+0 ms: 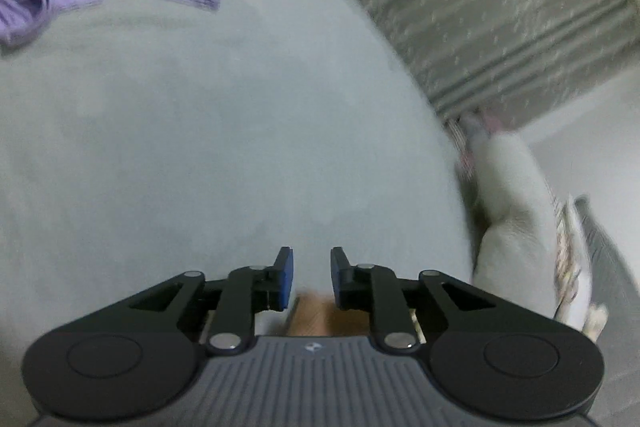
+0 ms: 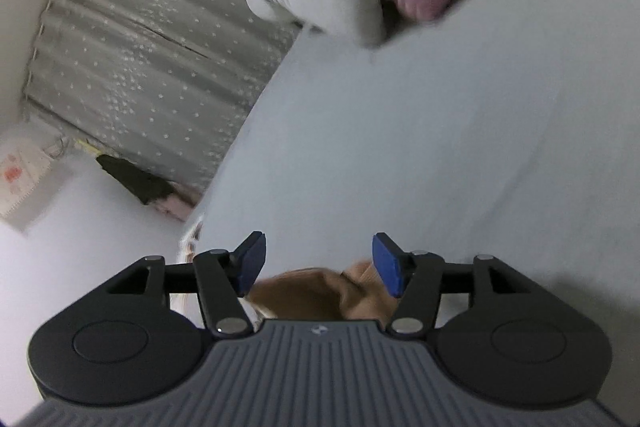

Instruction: Fold clothes

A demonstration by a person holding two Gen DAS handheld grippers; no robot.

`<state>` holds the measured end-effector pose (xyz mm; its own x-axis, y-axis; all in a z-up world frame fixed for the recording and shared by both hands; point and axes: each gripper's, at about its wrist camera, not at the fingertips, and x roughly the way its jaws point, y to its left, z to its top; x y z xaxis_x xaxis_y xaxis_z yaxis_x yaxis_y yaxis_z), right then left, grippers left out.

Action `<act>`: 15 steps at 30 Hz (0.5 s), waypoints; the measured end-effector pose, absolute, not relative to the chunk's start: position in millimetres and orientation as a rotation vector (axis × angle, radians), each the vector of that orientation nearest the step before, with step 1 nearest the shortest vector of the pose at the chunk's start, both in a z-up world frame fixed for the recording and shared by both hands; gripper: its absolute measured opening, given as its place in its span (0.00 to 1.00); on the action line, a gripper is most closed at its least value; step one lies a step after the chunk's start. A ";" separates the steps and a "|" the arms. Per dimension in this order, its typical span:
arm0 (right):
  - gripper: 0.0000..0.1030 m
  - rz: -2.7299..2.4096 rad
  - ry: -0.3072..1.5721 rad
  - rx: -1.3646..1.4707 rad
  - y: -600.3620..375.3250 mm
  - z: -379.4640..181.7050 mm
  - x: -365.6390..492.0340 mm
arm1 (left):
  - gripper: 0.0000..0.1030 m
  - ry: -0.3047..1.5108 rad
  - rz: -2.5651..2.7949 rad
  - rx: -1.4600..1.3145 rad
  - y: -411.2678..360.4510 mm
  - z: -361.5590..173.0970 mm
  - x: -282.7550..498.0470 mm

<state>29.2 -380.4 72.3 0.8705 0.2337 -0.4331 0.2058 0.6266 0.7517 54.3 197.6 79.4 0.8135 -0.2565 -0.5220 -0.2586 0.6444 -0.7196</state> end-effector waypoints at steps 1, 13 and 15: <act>0.59 0.027 0.539 0.831 -376.7 74.8 30.7 | 0.20 0.624 -0.017 -0.798 195.9 87.6 50.1; 0.79 0.252 0.450 -0.061 -308.3 74.6 37.7 | 0.61 0.644 -0.393 0.167 87.2 80.0 50.2; 0.79 0.256 0.478 -0.081 -307.2 66.7 41.4 | 0.65 0.664 -0.408 0.192 79.2 71.7 57.0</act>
<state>41.4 -307.2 66.7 0.8566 0.2242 -0.4648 -0.2620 0.9649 -0.0174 57.0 79.2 71.7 0.7126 -0.3049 -0.6318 0.4258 0.9037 0.0441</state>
